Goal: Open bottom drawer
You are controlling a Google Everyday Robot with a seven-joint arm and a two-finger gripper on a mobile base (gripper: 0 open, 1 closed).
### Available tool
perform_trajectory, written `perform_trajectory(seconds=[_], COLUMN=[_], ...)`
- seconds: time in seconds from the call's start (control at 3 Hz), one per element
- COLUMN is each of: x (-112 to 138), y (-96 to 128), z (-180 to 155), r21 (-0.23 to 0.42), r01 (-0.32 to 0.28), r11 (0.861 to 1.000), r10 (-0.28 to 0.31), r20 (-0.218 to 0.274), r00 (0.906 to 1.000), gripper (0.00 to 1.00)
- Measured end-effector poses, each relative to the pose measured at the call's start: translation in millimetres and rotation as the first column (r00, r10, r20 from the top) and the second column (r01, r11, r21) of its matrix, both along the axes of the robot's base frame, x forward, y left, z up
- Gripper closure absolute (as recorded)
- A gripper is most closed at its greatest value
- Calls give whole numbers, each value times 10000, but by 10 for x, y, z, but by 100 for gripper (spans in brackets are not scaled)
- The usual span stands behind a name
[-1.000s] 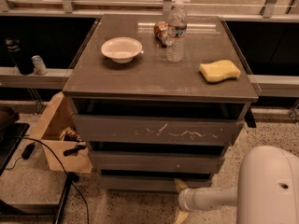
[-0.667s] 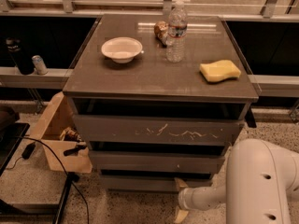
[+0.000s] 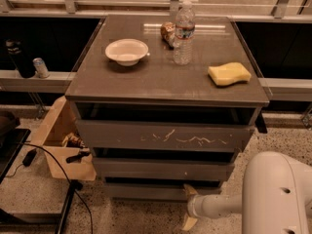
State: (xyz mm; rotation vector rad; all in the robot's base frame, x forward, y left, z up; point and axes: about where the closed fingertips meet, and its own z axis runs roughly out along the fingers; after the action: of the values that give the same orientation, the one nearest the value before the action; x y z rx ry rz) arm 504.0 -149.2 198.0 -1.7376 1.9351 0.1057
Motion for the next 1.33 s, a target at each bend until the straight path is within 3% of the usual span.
perform_trajectory(seconds=[0.67,1.33], x=[284,367], y=[-103,-111], z=[-83,-146], r21=[252,37], r01=[288,265], r11=[9993,9996], r10=[-293,-265], r20=[185,-89], r00=[9994,9996], gripper=[0,0])
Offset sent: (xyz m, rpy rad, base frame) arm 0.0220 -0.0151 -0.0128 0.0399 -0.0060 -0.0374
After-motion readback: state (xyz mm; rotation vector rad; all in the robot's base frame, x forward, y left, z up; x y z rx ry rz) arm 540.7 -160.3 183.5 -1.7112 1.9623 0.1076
